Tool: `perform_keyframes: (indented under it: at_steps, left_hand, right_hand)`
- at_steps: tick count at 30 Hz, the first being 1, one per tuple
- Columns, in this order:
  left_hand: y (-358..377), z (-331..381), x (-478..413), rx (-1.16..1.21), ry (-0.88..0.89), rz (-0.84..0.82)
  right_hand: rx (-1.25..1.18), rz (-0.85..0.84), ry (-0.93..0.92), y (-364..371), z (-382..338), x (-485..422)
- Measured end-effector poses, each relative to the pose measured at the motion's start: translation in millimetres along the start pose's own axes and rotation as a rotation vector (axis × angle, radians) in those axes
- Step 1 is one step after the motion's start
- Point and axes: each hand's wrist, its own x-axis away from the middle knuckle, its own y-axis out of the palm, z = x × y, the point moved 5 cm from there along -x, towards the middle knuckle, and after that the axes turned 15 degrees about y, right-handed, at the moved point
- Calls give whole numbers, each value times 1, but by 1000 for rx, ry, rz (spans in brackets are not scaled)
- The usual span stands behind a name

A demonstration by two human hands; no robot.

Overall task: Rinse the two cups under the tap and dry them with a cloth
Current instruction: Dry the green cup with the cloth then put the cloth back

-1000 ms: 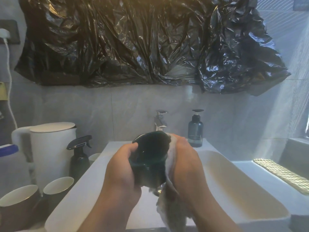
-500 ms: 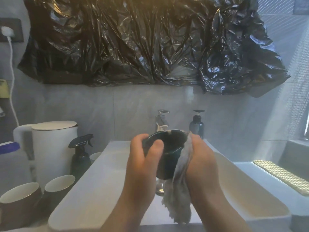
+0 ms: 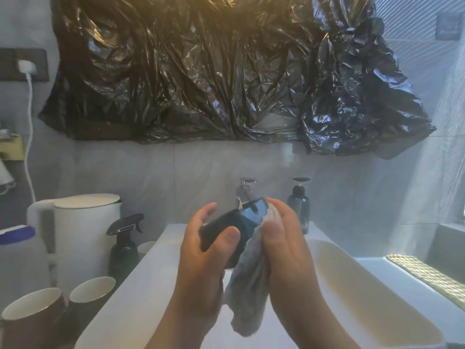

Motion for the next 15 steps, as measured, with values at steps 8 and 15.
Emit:
perform_keyframes:
  at_steps: [8,15]
  left_hand:
    - [-1,-3,-1,-98,78,-75]
    - [-6,-1,-3,-96,88,-190]
  right_hand:
    - [-36,139,50,-17,-13,2]
    - [-21,169,6,-21,-14,3]
